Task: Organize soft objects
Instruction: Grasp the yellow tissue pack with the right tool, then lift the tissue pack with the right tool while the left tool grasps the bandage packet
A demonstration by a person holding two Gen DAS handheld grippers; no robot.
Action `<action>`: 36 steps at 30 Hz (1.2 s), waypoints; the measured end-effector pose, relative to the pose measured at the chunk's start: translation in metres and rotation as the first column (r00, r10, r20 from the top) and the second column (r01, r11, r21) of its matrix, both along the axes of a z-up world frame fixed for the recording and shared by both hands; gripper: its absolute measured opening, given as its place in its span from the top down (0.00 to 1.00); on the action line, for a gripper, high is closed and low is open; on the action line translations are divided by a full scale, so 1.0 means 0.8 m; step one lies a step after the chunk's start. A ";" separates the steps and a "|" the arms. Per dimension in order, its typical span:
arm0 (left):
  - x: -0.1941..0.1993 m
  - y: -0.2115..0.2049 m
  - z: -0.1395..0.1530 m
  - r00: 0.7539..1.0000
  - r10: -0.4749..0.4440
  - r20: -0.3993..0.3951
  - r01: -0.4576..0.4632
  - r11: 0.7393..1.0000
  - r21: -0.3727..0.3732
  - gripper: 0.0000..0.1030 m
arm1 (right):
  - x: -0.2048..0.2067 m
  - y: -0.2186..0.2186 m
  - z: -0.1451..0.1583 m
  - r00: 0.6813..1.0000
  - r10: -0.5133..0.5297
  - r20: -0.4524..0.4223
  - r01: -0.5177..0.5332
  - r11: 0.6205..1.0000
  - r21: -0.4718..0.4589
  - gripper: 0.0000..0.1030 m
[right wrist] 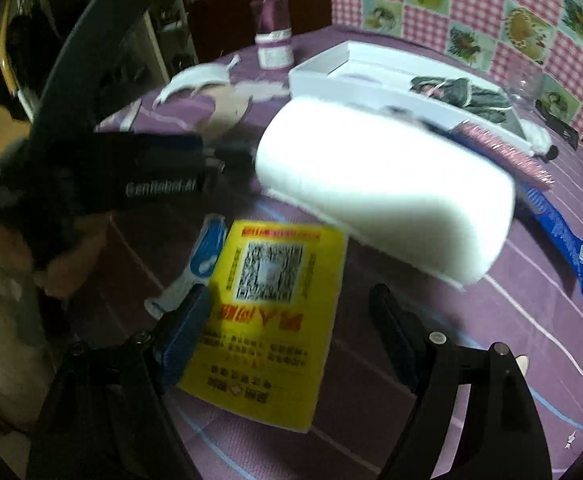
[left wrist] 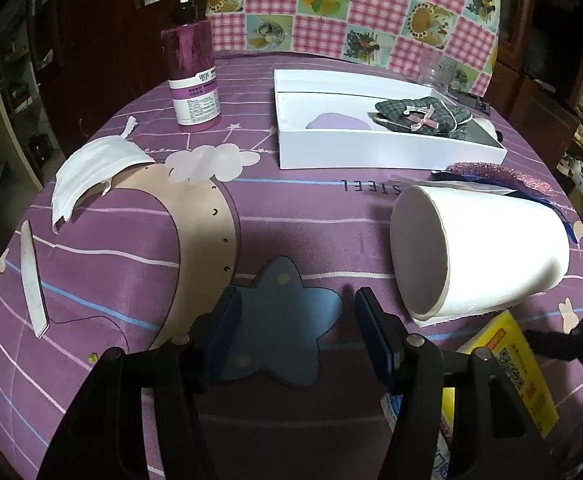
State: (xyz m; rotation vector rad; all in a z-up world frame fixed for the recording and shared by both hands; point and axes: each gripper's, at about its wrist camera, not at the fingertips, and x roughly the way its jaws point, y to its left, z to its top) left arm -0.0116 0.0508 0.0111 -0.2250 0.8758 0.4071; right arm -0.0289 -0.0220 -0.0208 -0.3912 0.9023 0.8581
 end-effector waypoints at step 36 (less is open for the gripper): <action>-0.038 -0.064 0.009 0.984 -0.180 -0.004 0.176 0.967 -0.183 0.42 | 0.034 -0.096 0.029 0.956 -0.278 -0.094 0.291 0.940 0.178 0.72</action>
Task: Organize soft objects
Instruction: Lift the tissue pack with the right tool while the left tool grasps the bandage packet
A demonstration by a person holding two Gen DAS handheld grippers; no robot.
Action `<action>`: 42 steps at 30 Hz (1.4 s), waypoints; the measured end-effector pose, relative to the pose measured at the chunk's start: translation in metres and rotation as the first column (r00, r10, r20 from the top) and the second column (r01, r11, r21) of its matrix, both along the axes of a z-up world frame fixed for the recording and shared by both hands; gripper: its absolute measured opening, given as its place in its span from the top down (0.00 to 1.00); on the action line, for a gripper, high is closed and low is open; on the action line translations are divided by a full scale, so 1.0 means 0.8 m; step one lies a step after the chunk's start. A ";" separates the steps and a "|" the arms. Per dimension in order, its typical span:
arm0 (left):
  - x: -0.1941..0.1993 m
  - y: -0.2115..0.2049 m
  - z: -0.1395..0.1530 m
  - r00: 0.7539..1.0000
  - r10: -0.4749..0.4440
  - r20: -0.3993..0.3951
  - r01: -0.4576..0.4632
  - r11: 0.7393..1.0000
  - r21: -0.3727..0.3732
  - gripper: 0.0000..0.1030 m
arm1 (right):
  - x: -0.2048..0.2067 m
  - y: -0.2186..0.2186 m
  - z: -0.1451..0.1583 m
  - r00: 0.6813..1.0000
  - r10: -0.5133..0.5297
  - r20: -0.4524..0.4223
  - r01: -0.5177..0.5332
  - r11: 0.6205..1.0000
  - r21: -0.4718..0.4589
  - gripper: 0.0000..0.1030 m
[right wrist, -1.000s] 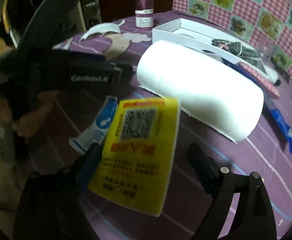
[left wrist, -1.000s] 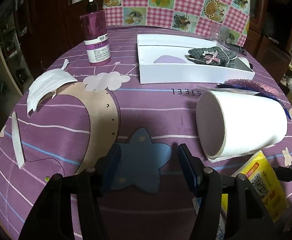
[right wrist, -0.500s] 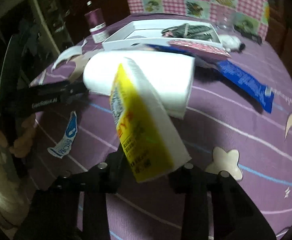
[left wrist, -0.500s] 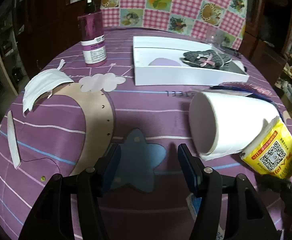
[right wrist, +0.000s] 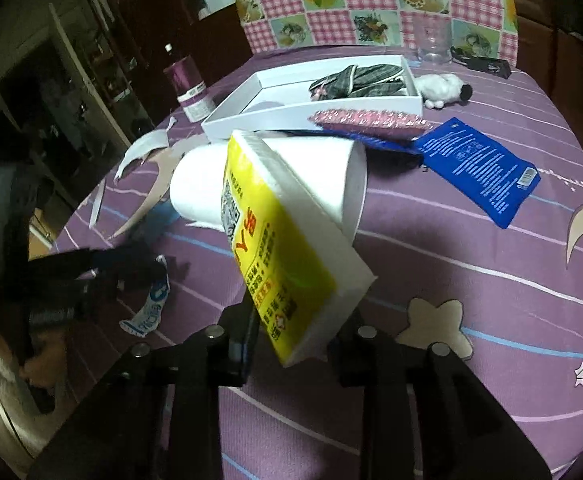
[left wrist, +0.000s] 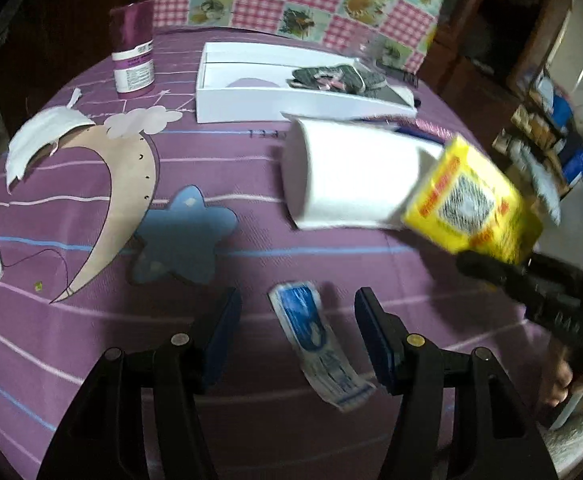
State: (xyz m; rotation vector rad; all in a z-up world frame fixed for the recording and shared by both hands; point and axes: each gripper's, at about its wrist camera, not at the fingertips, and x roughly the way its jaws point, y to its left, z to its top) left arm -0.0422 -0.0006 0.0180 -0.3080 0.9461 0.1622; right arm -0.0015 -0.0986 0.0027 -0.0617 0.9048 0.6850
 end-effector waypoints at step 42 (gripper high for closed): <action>0.029 0.010 0.147 0.977 0.063 0.204 -0.095 0.984 0.152 1.00 | 0.019 -0.026 0.133 0.997 -0.046 0.054 0.035 0.982 0.186 0.82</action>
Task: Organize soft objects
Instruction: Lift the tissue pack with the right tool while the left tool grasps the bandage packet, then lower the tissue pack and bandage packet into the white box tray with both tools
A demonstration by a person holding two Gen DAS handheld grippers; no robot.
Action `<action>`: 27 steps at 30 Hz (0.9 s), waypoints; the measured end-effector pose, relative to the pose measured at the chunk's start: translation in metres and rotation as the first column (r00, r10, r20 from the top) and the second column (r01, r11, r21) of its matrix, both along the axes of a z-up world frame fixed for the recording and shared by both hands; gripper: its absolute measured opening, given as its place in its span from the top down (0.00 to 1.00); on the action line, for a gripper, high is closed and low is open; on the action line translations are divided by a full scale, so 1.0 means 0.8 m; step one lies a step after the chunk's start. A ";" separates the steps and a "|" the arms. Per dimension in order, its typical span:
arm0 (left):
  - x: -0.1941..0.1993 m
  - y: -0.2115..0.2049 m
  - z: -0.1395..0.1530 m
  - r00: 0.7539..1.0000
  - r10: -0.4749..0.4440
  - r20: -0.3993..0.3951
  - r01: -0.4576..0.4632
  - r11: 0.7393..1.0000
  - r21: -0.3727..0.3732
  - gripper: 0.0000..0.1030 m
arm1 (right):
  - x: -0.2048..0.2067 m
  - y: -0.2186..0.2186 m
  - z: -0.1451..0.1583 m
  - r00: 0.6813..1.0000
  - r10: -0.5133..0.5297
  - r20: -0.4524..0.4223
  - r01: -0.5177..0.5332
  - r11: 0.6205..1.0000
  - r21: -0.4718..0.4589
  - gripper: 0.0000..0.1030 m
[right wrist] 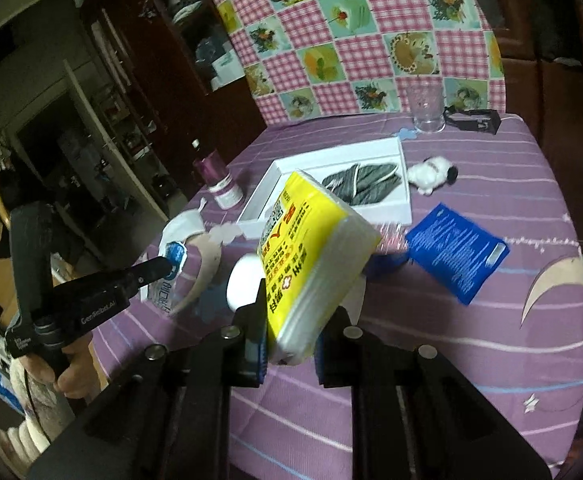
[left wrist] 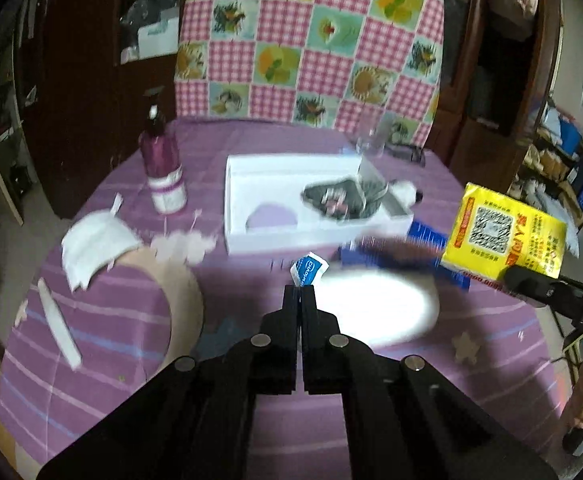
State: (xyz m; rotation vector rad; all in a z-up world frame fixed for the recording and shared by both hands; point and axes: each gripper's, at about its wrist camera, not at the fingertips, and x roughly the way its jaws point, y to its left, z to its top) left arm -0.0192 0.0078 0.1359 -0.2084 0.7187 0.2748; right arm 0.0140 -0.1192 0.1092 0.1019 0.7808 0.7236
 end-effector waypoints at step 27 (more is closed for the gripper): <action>0.225 0.140 -0.073 0.995 0.096 -0.028 -0.099 0.985 -0.140 1.00 | 0.255 0.125 -0.071 0.965 0.026 -0.261 0.032 0.975 0.218 0.82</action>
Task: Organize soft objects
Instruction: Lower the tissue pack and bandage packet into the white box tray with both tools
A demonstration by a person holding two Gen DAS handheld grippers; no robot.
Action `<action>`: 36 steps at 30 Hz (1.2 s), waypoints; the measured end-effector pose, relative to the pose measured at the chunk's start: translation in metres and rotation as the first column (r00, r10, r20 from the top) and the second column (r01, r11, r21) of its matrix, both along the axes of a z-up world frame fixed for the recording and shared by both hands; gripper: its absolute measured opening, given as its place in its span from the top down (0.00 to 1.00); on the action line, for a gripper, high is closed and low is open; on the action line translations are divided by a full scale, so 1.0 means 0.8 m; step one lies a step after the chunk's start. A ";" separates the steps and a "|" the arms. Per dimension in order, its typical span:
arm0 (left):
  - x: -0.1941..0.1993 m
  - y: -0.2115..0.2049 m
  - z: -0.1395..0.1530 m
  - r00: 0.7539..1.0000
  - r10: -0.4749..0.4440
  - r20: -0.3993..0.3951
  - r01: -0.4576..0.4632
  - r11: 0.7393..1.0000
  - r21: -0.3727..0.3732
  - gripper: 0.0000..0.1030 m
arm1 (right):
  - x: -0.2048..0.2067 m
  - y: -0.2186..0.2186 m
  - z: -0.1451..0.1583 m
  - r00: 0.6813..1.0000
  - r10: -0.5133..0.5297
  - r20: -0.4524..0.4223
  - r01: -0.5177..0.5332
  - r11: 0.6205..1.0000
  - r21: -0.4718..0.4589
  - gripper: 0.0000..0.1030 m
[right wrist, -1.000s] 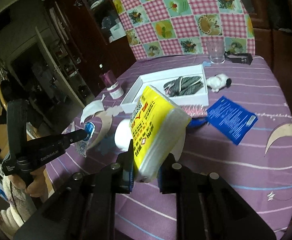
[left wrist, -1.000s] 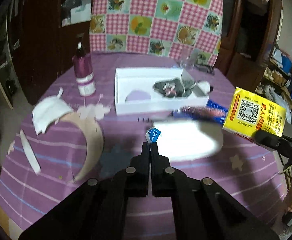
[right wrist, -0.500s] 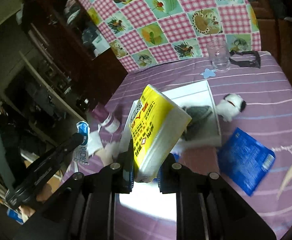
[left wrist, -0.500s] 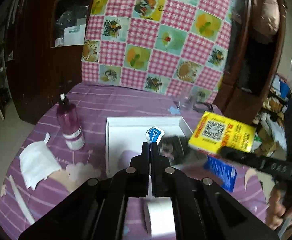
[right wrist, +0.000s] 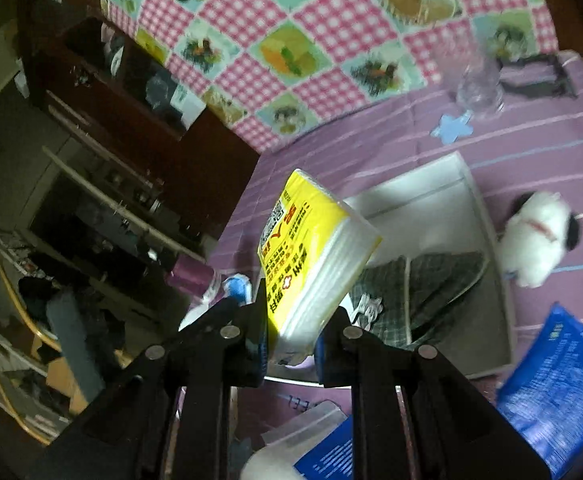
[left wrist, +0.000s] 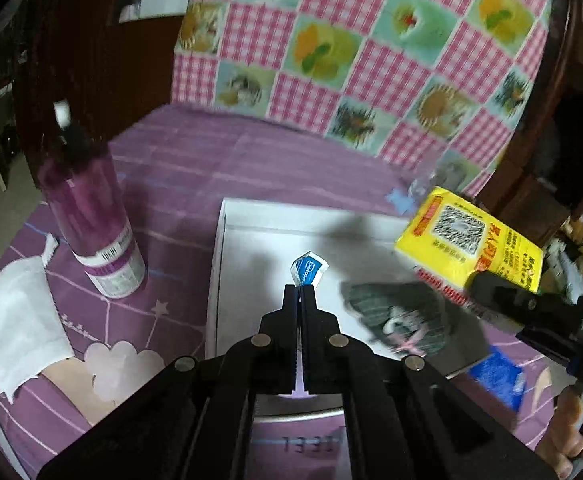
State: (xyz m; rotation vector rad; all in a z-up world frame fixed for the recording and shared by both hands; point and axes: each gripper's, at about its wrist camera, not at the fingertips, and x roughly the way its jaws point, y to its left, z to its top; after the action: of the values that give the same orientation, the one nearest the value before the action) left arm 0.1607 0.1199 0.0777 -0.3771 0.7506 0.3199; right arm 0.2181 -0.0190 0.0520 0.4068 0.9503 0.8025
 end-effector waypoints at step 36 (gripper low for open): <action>-0.022 0.010 0.013 0.996 0.069 0.060 -0.072 0.997 0.039 0.41 | -0.024 0.011 0.017 0.999 -0.009 0.050 0.024 0.946 -0.324 0.27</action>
State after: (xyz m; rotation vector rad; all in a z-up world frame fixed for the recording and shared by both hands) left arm 0.1428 0.1279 0.0883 -0.3731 0.6733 0.3888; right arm 0.1992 -0.0105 0.0653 0.1077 1.0117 0.6228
